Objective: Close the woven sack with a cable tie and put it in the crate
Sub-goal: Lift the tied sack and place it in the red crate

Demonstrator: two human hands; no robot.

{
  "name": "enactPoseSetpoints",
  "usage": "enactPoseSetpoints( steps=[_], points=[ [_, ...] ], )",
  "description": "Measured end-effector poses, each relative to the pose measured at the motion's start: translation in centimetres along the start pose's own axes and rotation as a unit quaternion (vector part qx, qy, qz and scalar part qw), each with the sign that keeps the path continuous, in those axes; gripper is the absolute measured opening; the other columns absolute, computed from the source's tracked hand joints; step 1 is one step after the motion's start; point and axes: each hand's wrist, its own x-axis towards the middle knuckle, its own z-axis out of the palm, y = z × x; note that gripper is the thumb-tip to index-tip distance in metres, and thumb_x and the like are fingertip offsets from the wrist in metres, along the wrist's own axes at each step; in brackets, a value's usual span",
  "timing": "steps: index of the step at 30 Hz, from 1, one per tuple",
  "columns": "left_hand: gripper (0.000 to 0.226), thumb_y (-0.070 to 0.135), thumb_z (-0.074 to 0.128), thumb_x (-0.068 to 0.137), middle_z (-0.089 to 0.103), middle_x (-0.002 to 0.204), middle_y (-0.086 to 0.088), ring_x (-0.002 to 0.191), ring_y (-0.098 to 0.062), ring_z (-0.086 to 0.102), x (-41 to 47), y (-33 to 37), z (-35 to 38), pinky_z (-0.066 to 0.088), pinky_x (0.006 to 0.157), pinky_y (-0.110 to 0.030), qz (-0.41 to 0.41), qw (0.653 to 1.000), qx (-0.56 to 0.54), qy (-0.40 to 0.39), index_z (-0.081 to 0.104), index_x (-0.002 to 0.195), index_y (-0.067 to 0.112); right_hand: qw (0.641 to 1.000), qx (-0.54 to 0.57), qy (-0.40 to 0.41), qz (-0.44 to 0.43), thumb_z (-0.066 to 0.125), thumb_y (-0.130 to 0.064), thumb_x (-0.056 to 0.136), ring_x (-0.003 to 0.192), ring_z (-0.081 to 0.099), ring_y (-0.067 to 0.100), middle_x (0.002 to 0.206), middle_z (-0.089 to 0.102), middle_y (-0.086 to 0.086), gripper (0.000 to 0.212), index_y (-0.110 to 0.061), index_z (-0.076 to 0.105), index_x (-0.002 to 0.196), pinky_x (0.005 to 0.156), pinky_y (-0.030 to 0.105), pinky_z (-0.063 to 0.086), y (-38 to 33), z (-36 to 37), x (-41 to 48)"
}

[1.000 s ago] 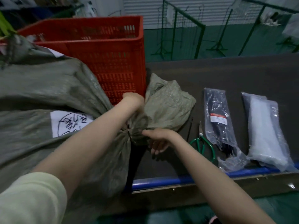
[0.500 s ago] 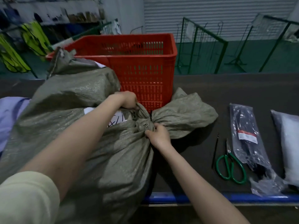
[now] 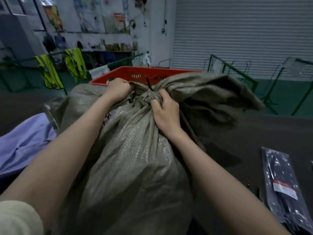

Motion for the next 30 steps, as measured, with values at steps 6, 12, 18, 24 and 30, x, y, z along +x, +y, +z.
enactPoseSetpoints(
  steps=[6,12,18,24,30],
  points=[
    [0.022,0.02,0.047,0.089,0.064,0.105,-0.018,0.103,-0.035,0.058,-0.5,-1.6,-1.8,0.037,0.075,-0.033,-0.077,0.993,-0.037,0.088,0.066,0.088,0.009,0.983,-0.028,-0.179,-0.023,0.049,-0.008,0.087,0.073,0.047,0.01,0.069,0.05,-0.006,0.019,-0.02,0.05,0.072,0.069,0.022,0.032,-1.8,-1.3,5.1],
    [0.031,0.024,0.046,0.088,0.06,0.124,-0.019,0.114,-0.036,0.053,-2.1,-2.4,-0.6,0.042,0.092,-0.037,-0.104,0.991,-0.066,0.059,0.065,0.106,0.009,0.972,-0.134,-0.188,0.052,0.061,-0.021,0.08,0.092,0.057,0.016,0.096,0.063,0.003,0.026,-0.014,0.064,0.105,0.079,0.024,0.04,-0.4,-3.0,6.6],
    [0.082,0.053,0.062,0.077,0.047,0.135,-0.012,0.118,-0.031,0.051,-3.7,-3.1,-0.6,0.042,0.09,-0.036,-0.117,0.981,-0.127,-0.092,0.035,0.135,0.002,0.884,-0.413,-0.157,0.15,0.065,-0.052,0.077,0.127,0.045,0.036,0.136,0.049,0.016,0.072,-0.011,0.043,0.133,0.1,0.045,0.039,1.9,-3.6,4.7],
    [0.12,0.095,0.042,0.042,0.045,0.146,-0.004,0.129,-0.032,0.045,-7.3,-4.0,-0.9,0.031,0.111,-0.05,-0.096,0.975,0.042,-0.195,0.034,0.142,0.028,0.864,-0.459,-0.115,0.174,0.062,-0.059,0.075,0.125,0.046,0.035,0.135,0.05,0.016,0.076,-0.007,0.05,0.129,0.097,0.041,0.039,1.2,-3.9,4.2],
    [0.064,0.065,0.045,0.08,0.063,0.118,-0.012,0.106,-0.033,0.059,-8.8,-5.7,2.6,0.045,0.083,-0.036,-0.105,0.966,0.225,-0.073,0.059,0.116,0.014,0.924,-0.273,-0.172,0.206,0.071,-0.058,0.066,0.107,0.06,0.025,0.117,0.066,0.007,0.061,-0.013,0.064,0.106,0.078,0.028,0.042,0.4,-5.9,3.5]
  ],
)
